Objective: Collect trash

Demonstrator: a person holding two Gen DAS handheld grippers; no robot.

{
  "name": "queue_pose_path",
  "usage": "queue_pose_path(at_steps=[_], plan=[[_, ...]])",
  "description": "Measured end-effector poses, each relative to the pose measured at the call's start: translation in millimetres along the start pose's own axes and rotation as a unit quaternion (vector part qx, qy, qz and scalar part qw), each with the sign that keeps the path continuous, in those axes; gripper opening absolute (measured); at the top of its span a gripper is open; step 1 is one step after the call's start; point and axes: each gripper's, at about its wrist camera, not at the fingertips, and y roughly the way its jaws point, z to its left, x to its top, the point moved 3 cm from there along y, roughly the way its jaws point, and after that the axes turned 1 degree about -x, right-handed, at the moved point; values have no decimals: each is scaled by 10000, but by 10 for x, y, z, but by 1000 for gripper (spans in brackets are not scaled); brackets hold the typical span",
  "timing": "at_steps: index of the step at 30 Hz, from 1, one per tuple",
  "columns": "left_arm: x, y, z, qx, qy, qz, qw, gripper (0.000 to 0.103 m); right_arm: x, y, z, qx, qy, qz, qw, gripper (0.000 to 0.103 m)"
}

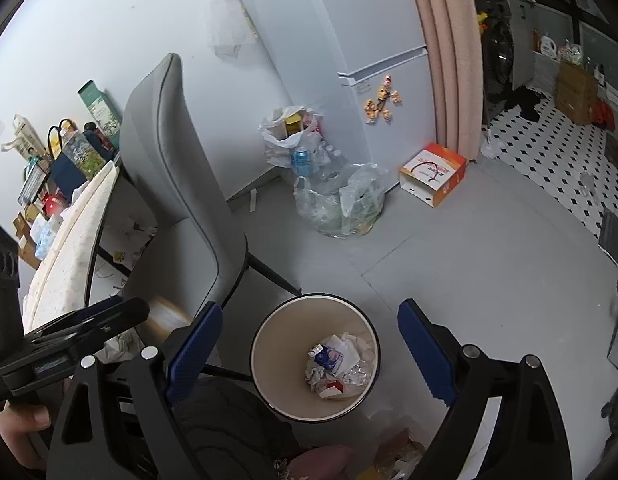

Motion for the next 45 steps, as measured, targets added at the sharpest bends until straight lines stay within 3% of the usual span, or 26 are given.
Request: queue_pose_path(at_steps=[6,13,21,37,45], plan=[[46,-138,168,129,-181,-129,9997,93,-6,4,75,85,-9,-11,10000,89],[64,-561,455,330,-367,-530,9974,97,10,-103,327,207,-208,-116,9995,96],[78,-1063,777,545,-610,-940,9922,97,77,-287,763,384,-533,-245,9975,95],[-136,-1983,1272,1219,-979,-1580,9750,97,202,-774,1664,309,-1191,-586,9907,96],[-270,-2500,1441,1556,-1096,-1965,9619,97,178,-1085,2038,255,-1370,-856,9865,95]])
